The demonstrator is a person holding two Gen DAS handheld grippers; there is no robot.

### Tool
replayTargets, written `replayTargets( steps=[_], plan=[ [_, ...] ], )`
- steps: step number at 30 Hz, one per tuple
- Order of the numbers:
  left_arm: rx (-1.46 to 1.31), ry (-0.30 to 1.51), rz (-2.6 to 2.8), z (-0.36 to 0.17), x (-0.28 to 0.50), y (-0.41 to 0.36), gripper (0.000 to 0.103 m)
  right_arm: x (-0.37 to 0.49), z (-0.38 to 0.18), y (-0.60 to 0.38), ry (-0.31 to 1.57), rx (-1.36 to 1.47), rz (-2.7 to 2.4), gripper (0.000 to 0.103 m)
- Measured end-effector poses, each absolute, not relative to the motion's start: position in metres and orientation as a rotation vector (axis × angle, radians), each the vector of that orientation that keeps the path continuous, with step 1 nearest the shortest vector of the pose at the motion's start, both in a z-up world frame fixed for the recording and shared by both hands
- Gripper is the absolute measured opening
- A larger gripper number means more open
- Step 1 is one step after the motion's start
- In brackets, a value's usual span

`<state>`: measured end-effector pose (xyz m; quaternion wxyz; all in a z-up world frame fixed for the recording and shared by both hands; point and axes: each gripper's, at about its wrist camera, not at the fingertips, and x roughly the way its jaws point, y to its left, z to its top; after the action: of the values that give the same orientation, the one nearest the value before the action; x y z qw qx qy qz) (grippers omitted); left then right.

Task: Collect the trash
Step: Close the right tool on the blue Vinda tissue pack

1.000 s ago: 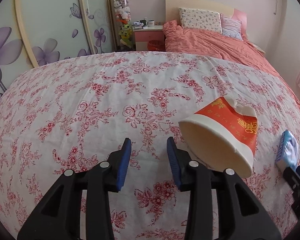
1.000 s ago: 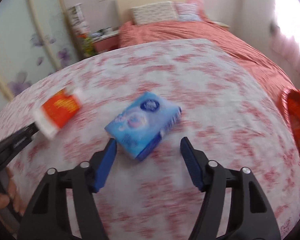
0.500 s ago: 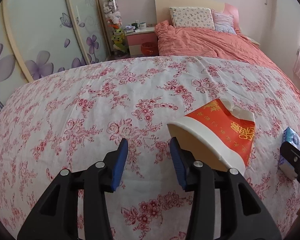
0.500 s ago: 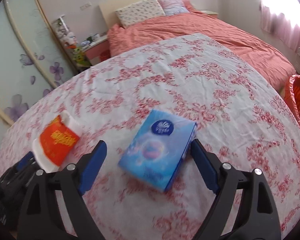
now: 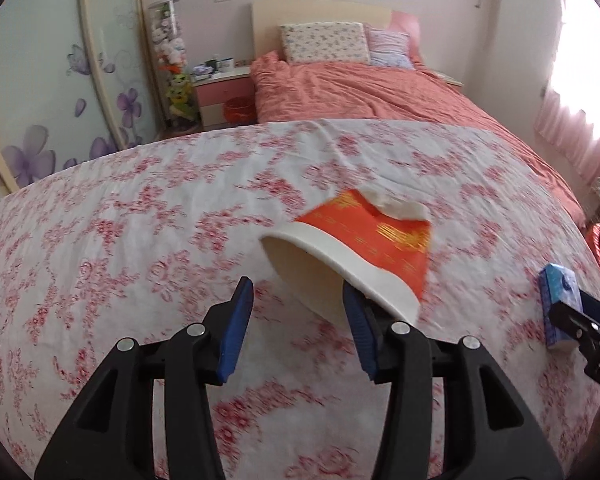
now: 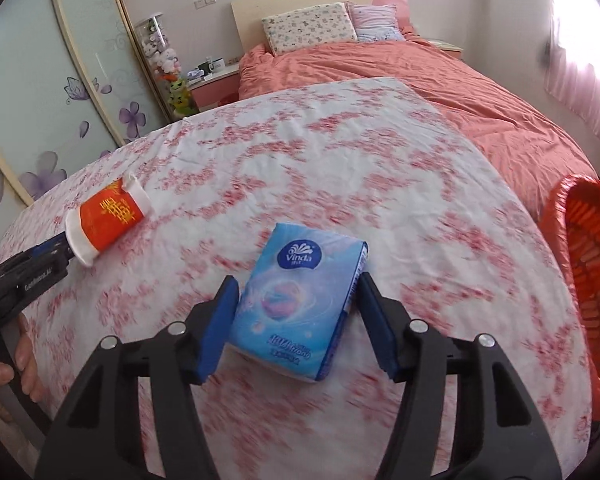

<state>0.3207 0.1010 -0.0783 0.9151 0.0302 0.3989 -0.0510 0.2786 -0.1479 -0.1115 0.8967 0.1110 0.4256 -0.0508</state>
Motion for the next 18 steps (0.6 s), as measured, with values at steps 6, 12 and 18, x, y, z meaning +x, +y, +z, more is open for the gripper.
replayTargets(
  steps=[6,12,18],
  plan=[
    [0.100,0.781,-0.009,-0.073,0.322,0.102,0.062,0.272,-0.112,-0.158,0.884,0.227,-0.113,0.060],
    [0.132,0.788,-0.004,-0.074,0.336,0.105,0.062,0.272,-0.112,-0.158,0.884,0.230,-0.102,0.063],
    [0.088,0.796,-0.098,-0.073,0.344,0.105,0.060,0.271,-0.112,-0.159,0.883,0.238,-0.094,0.064]
  ],
)
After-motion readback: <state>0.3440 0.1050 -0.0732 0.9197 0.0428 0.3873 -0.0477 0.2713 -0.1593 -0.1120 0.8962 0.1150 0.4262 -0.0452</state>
